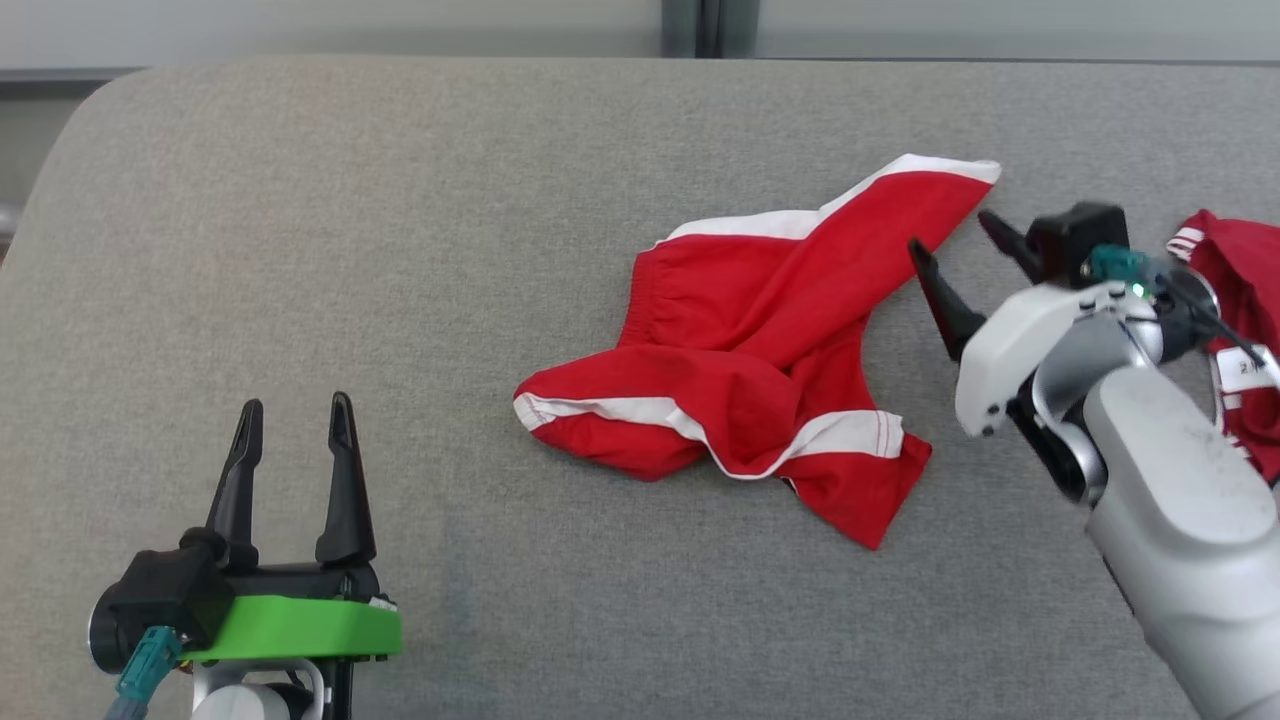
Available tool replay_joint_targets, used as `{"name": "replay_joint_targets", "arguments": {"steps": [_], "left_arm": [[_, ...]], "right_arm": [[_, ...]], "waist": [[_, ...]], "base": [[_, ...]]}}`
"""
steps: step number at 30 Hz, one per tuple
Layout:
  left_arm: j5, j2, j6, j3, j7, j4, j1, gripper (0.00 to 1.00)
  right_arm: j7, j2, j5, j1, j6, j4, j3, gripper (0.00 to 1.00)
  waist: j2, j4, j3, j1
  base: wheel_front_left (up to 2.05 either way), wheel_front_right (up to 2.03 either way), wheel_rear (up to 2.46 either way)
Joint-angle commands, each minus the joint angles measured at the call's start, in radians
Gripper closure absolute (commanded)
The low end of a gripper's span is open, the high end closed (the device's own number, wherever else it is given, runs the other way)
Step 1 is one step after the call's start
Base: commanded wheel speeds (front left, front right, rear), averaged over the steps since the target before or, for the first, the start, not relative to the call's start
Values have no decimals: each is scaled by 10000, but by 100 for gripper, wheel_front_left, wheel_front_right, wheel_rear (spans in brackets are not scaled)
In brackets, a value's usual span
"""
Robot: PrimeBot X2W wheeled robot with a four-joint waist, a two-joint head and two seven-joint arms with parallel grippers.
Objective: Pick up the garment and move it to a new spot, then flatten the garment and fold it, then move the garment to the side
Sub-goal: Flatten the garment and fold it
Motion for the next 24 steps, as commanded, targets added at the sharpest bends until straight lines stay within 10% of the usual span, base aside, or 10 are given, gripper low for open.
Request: {"name": "replay_joint_targets", "arguments": {"steps": [1,11,24], "left_arm": [[-81,19,-8,4,3,56,142,0],[-66,20,-19,-30,3,108,285,0],[-10,20,-85,-89,5,232,-101,0]], "right_arm": [[134,30,10,661,-17,-495,-116,0],[1716,1295,-528,4439,-17,-3823,-1371,0],[2393,2244,-1185,4253,-11,-2824,-1425,0]], "waist": [[0,-549,-562,0],[0,-783,-608,0],[0,-694,-227,0]], "base": [[0,0,0],[0,0,0],[0,0,0]]}}
